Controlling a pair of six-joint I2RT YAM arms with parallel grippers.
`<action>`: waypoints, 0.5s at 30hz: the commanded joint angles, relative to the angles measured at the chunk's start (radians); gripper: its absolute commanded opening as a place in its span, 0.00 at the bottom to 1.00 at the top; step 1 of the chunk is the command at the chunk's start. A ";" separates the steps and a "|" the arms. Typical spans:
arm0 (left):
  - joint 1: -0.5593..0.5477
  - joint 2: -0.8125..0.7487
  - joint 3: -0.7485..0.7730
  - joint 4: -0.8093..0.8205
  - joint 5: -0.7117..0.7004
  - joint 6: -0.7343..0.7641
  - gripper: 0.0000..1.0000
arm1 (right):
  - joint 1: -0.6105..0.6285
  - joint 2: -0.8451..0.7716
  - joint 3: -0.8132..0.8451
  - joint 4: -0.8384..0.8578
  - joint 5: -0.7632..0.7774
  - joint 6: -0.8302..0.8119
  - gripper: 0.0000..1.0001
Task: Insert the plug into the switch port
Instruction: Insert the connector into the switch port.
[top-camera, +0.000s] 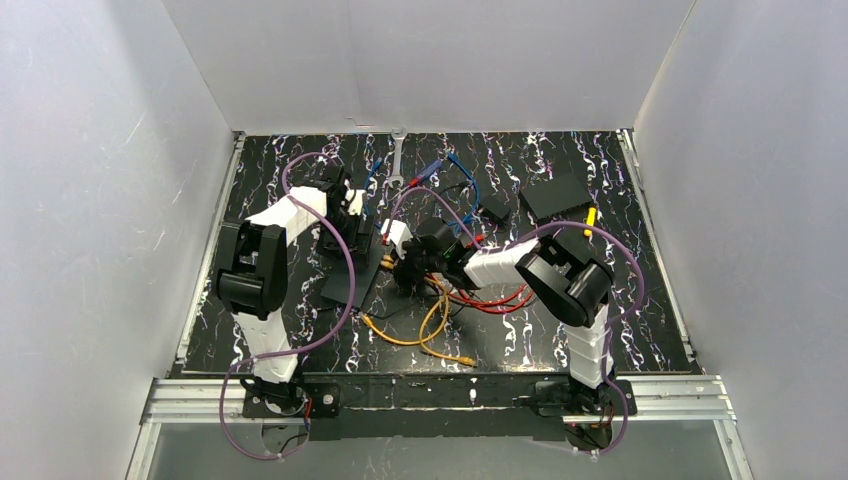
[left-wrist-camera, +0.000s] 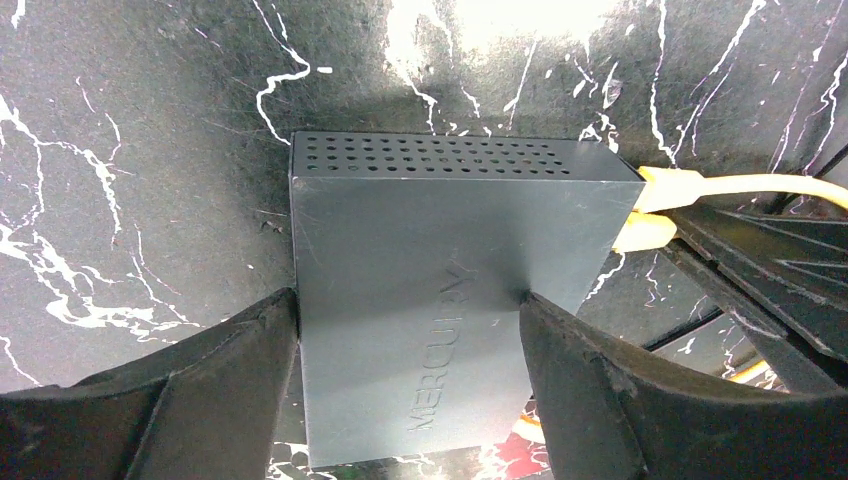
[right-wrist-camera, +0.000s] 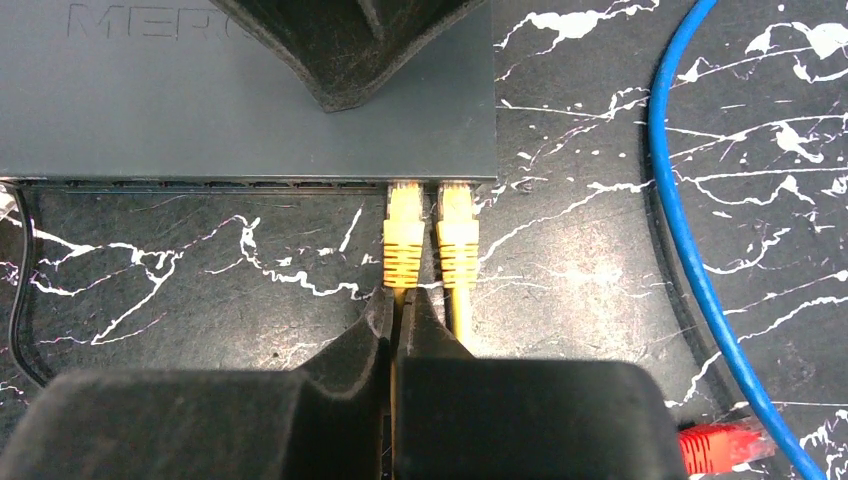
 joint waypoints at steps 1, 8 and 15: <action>-0.044 0.057 -0.008 -0.053 0.089 0.021 0.75 | 0.008 0.031 0.098 0.085 -0.048 -0.034 0.01; -0.080 0.049 -0.013 -0.056 0.135 0.053 0.74 | 0.010 0.028 0.125 0.123 -0.116 -0.040 0.01; -0.127 0.046 -0.022 -0.064 0.148 0.106 0.73 | 0.018 0.021 0.159 0.159 -0.183 -0.084 0.01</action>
